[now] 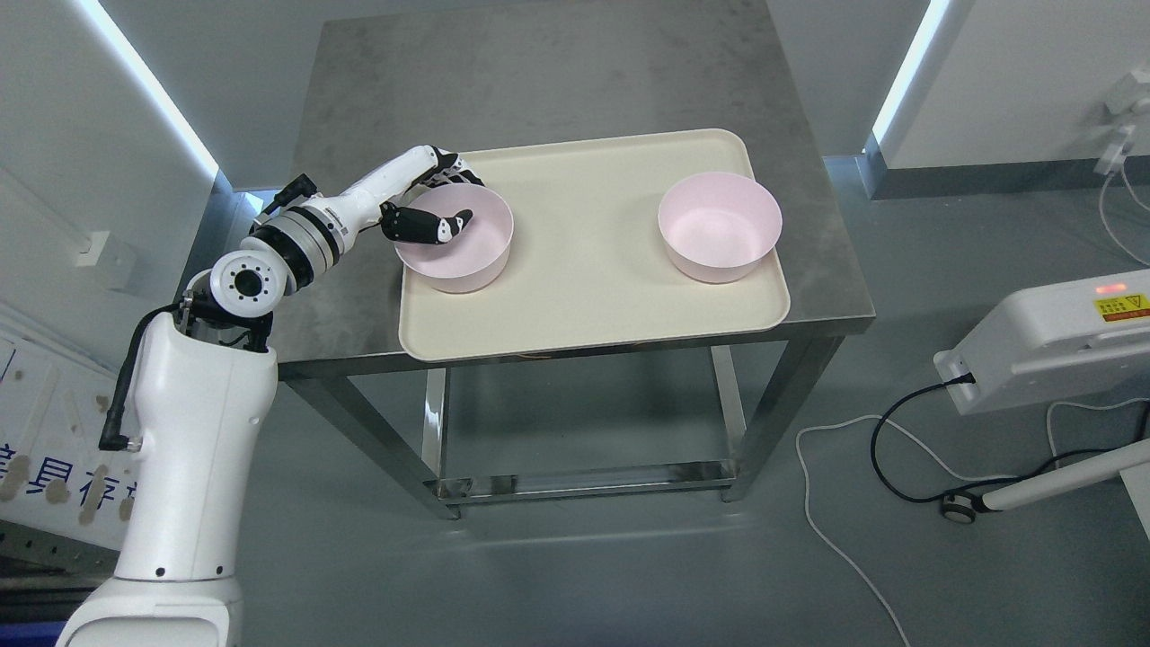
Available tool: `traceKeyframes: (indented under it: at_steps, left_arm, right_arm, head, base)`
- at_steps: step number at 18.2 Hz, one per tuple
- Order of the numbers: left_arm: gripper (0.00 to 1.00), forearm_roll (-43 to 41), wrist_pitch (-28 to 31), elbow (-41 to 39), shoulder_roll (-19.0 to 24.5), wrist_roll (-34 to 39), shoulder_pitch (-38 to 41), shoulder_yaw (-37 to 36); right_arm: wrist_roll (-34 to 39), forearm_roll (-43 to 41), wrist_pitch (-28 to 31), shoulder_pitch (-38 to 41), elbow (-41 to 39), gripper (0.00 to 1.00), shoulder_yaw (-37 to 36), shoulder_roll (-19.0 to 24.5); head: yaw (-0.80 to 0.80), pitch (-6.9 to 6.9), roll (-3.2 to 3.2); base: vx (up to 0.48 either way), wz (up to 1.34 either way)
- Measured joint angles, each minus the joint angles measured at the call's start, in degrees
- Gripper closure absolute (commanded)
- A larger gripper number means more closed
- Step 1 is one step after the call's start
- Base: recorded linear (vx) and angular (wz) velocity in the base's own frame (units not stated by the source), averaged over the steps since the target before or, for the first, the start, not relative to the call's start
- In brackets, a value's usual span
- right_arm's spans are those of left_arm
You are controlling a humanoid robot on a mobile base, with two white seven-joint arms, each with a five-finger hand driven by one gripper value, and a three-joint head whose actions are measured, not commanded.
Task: Stack pink IKEA bowls on left shelf middle
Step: 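Hook the left hand fingers over the rim of the pink bowl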
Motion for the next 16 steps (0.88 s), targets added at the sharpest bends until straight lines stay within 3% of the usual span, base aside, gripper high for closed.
traceKeyframes:
  at_steps: [3,16]
  left_arm:
    - [0.99,-0.5,-1.2,0.6,-0.7,0.2,-0.1,-0.1]
    - [0.99,0.4,-1.6,1.4,-9.9,-1.0,-0.7,7.6]
  right_arm:
    - [0.0,0.0,0.0,0.0,0.0,0.00,0.0,0.0]
    - [0.0,0.0,0.0,0.0,0.0,0.00,0.0,0.0]
  head:
    - [0.00,0.00,0.00]
    - [0.00,0.00,0.00]
  base:
    - [0.000,0.00]
    - [0.000,0.00]
